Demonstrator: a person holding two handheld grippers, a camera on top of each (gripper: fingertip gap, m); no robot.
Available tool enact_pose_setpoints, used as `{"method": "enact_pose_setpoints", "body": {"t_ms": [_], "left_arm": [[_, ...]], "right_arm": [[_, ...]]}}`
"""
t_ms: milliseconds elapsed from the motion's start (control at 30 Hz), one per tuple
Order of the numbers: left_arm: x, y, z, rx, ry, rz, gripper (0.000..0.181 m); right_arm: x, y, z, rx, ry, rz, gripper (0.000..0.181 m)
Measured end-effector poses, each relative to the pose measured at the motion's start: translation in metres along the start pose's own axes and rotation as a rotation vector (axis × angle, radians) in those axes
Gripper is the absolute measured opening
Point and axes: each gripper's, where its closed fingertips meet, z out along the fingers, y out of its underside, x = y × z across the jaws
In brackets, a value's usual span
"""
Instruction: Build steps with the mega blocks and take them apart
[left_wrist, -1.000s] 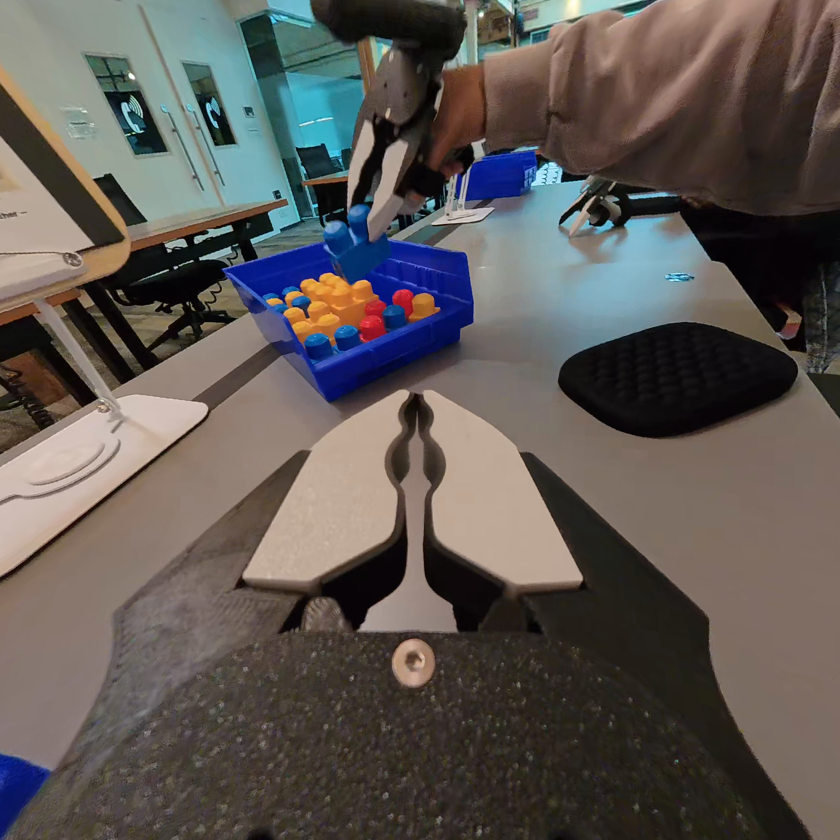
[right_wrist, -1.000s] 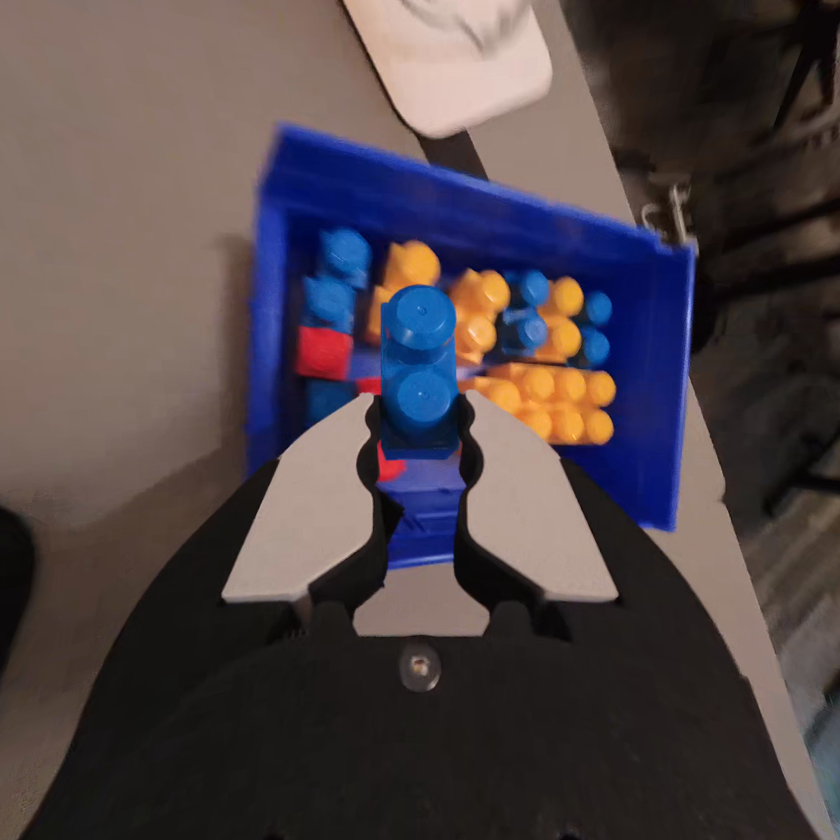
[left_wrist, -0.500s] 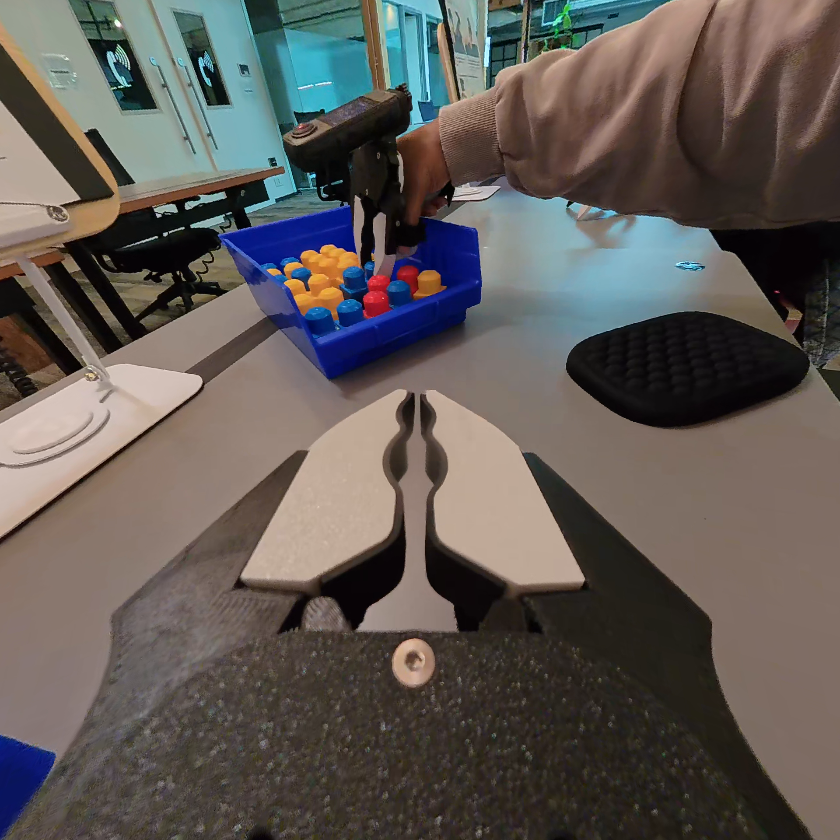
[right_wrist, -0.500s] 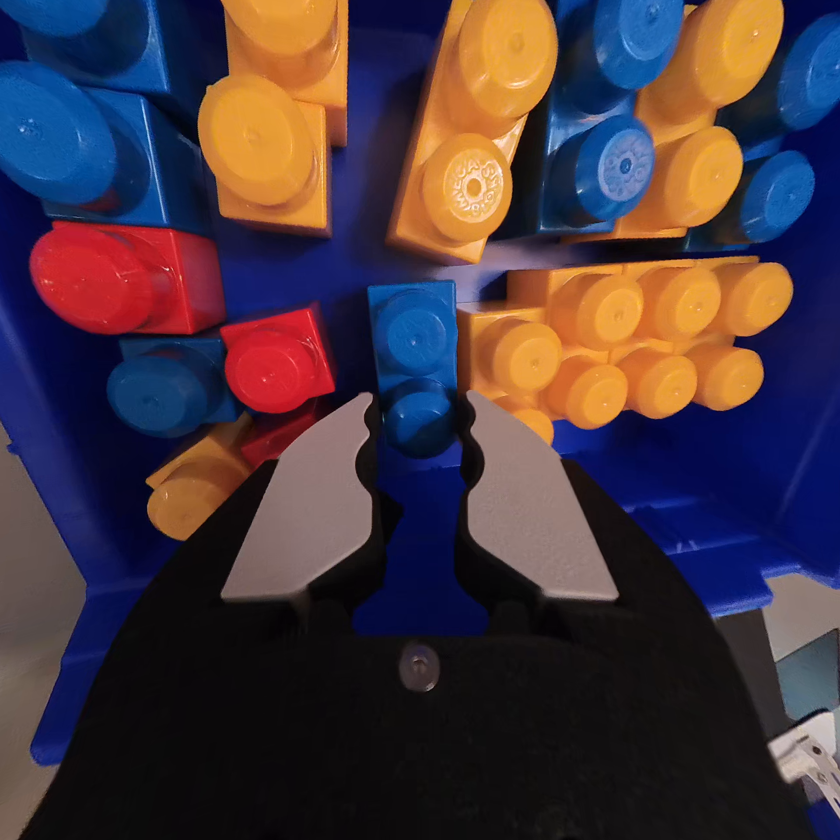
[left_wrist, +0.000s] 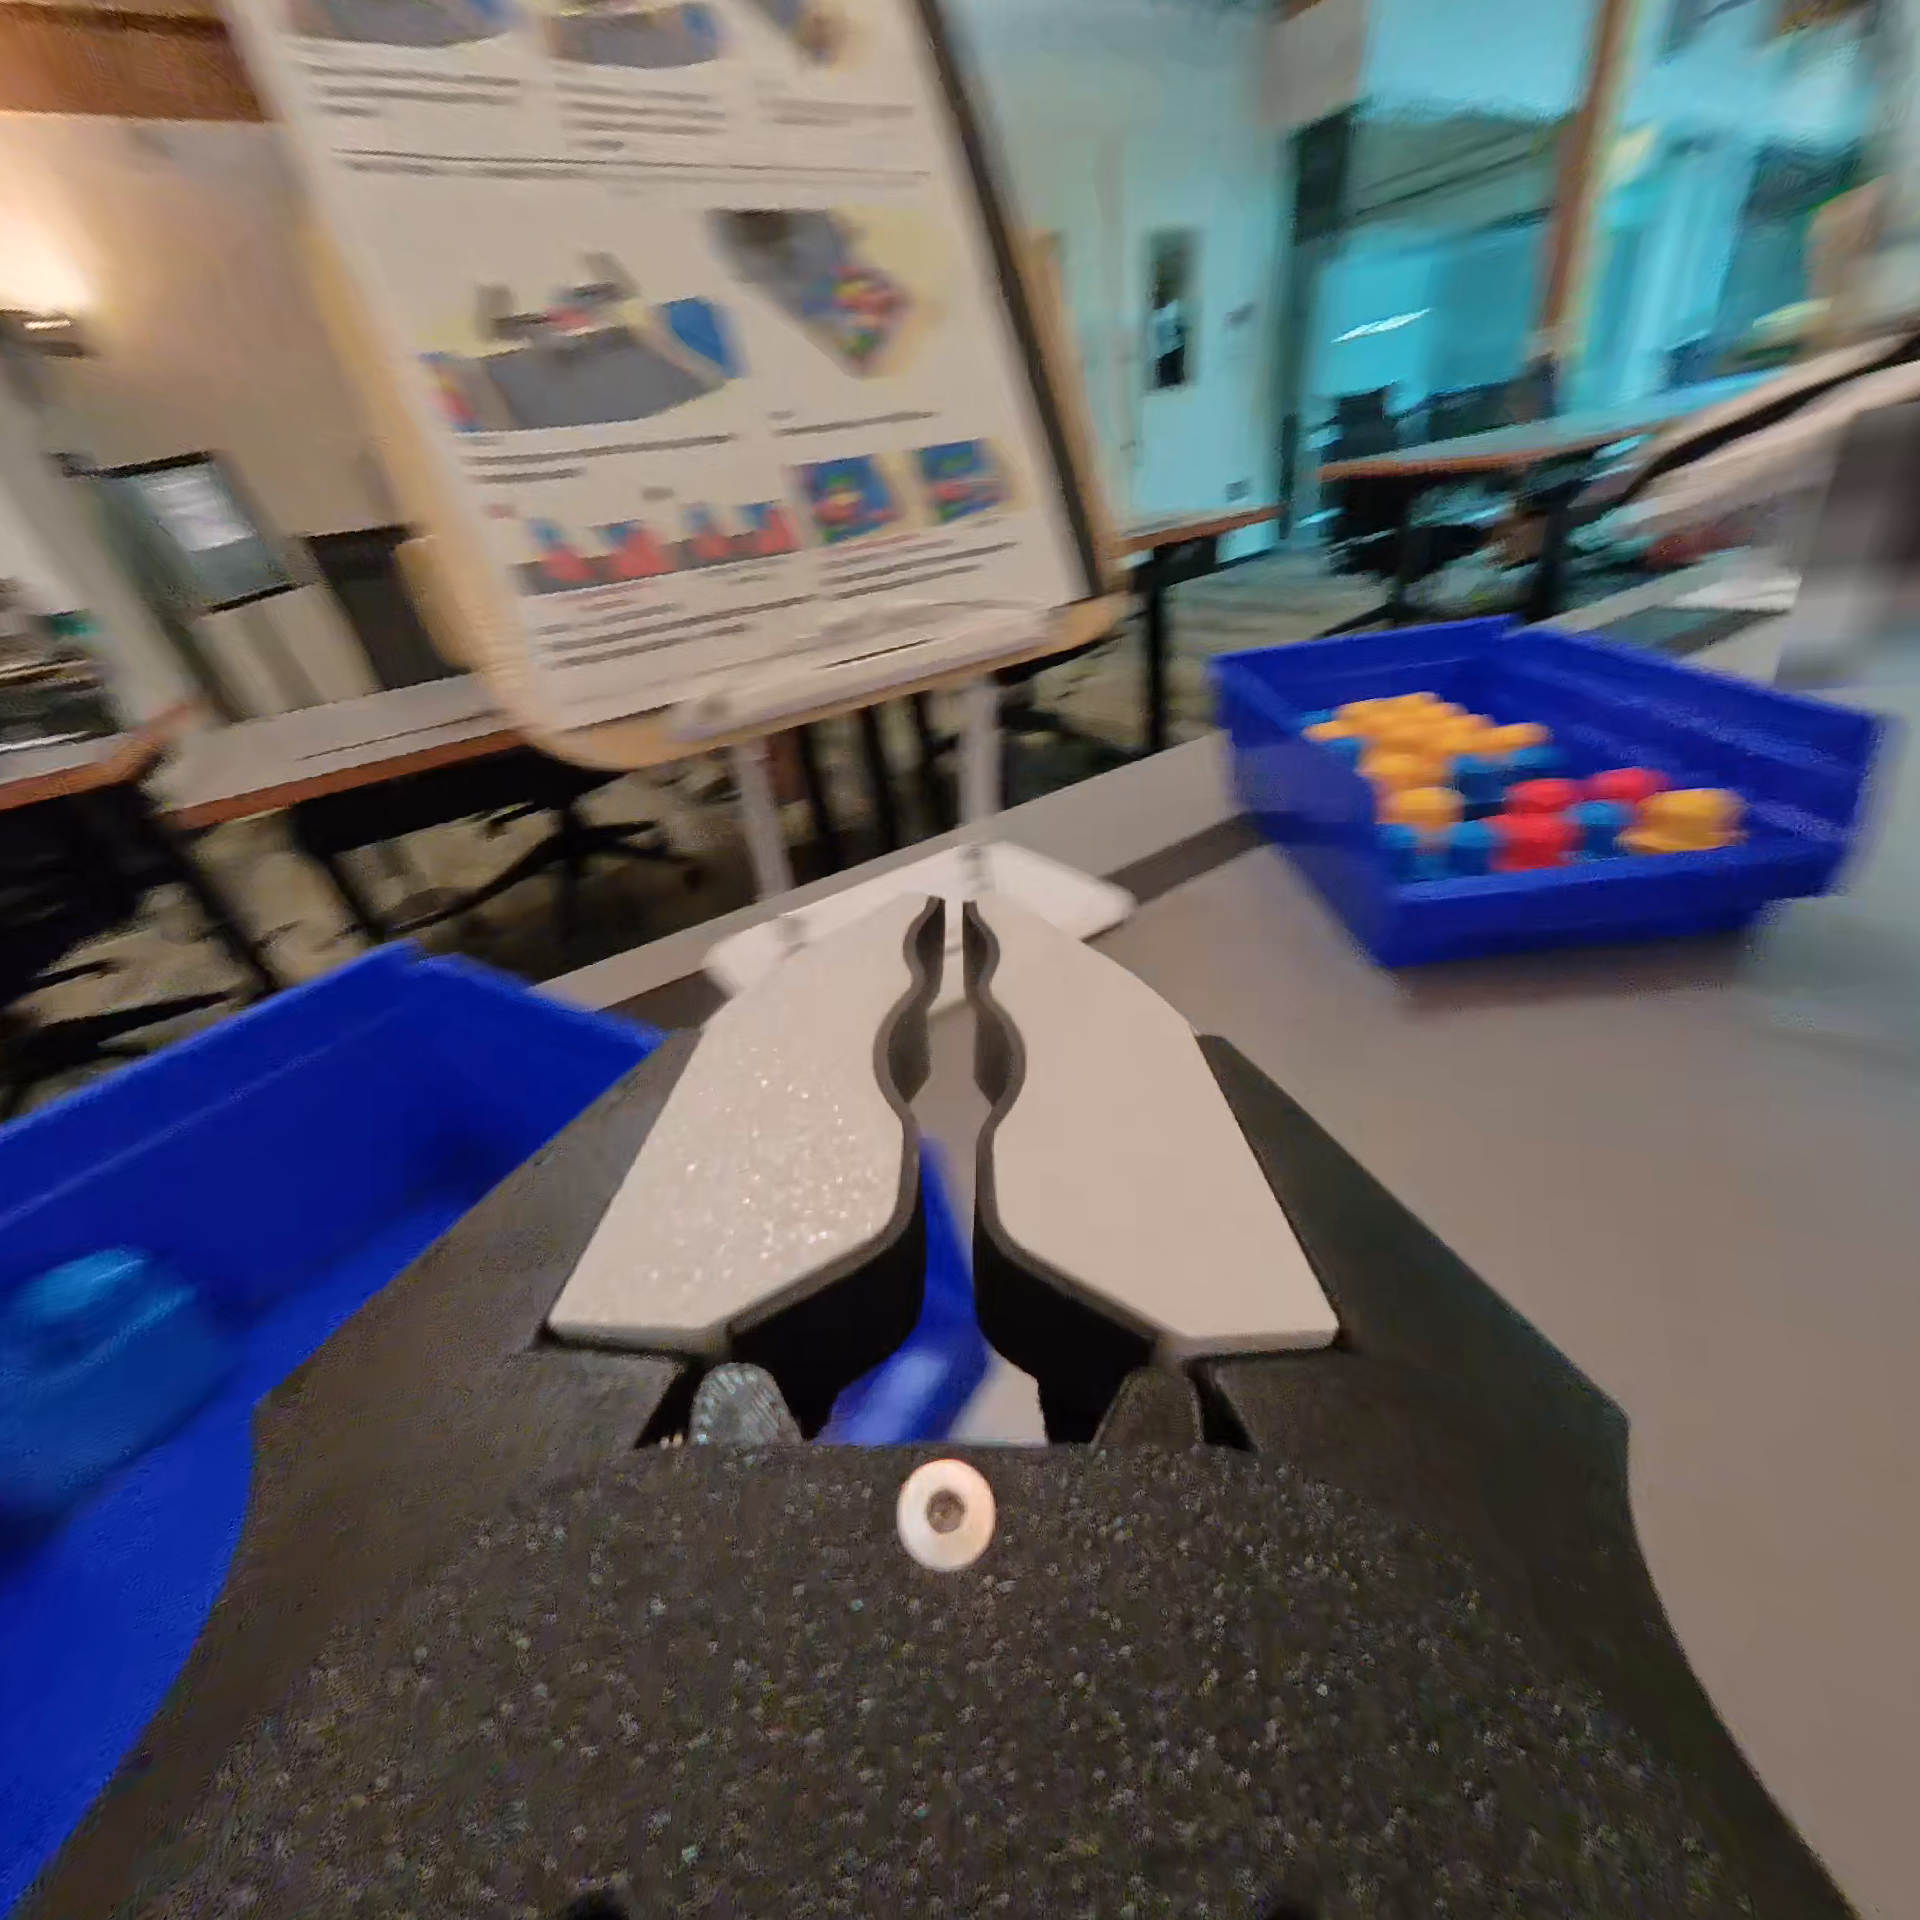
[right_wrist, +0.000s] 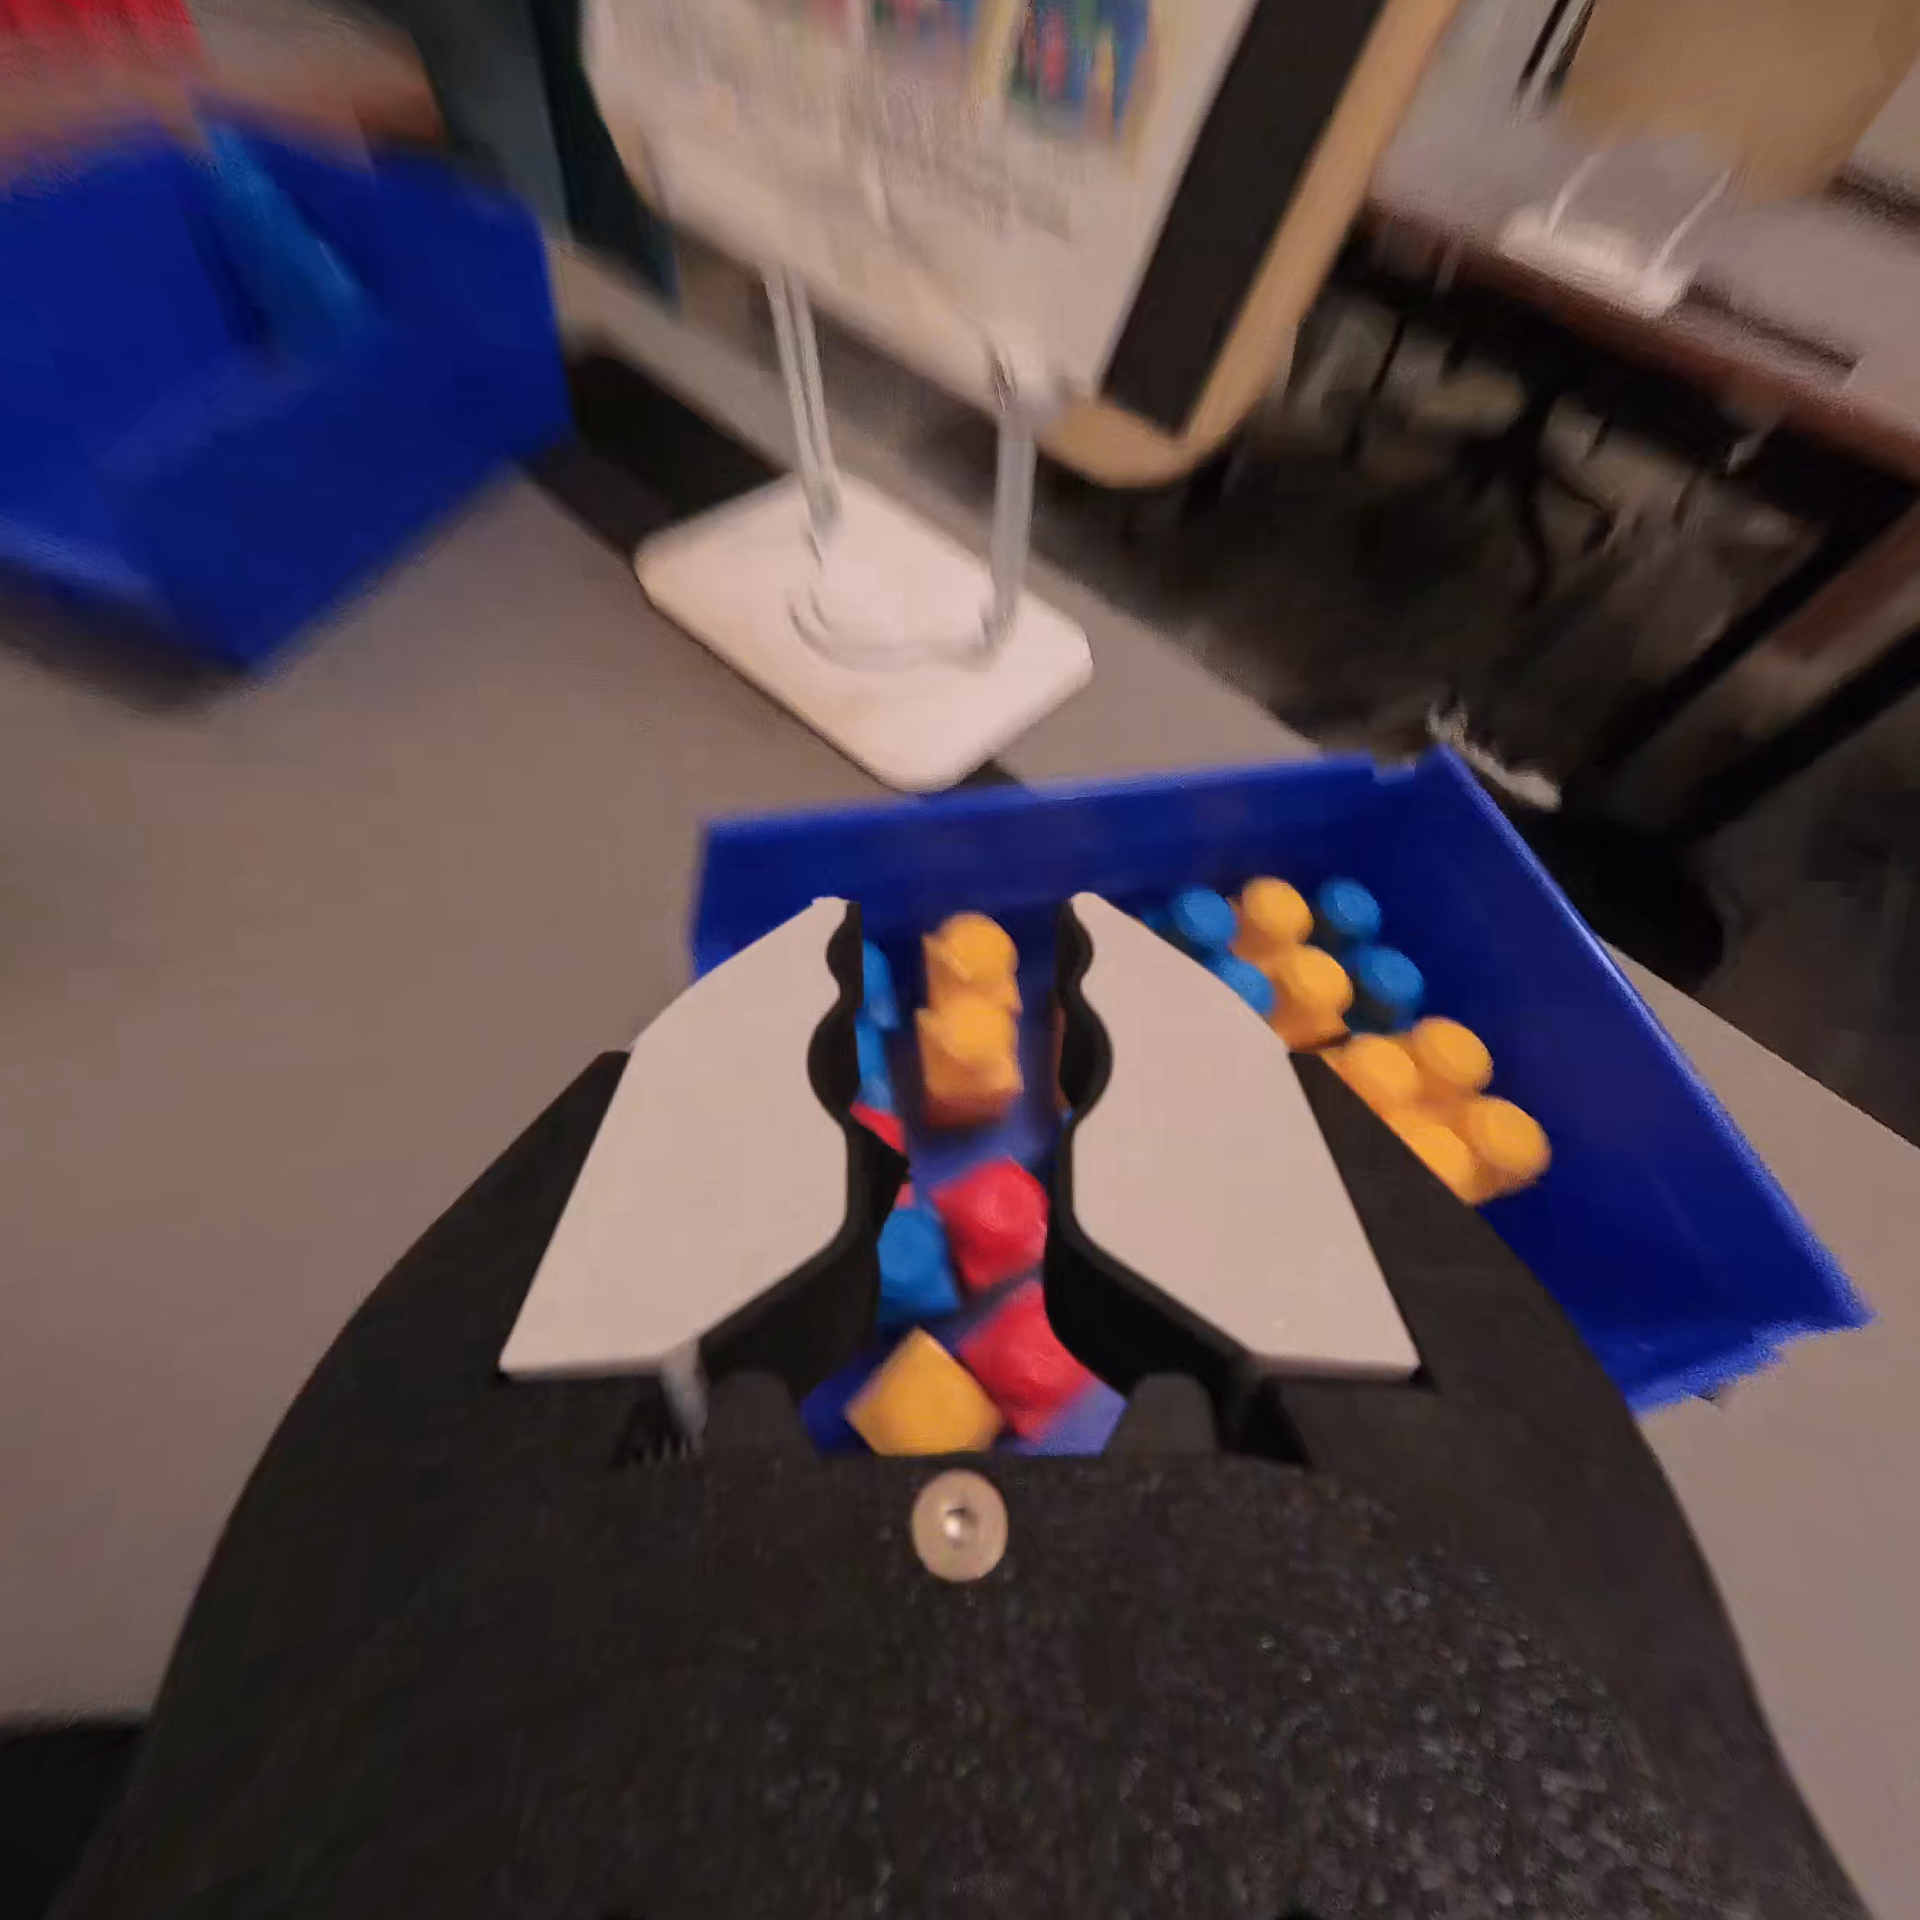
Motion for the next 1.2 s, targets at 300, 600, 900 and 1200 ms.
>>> {"method": "enact_pose_setpoints", "body": {"t_ms": [300,600,900,1200], "left_arm": [[-0.235,0.047,-0.025,-0.529,-0.574,-0.037,0.020],[-0.305,0.114,-0.009,-0.875,-0.748,-0.218,0.041],[-0.323,0.129,-0.008,-1.019,-0.837,-0.061,0.038],[-0.307,0.127,0.001,-1.022,-0.750,-0.042,0.028]], "right_arm": [[-0.117,0.021,-0.012,0.231,0.011,0.040,0.010],[-0.120,0.036,-0.011,0.234,0.004,0.007,0.013],[-0.125,0.043,-0.012,0.215,-0.010,-0.001,0.015],[-0.129,0.049,-0.007,0.187,-0.024,0.000,0.016]]}}
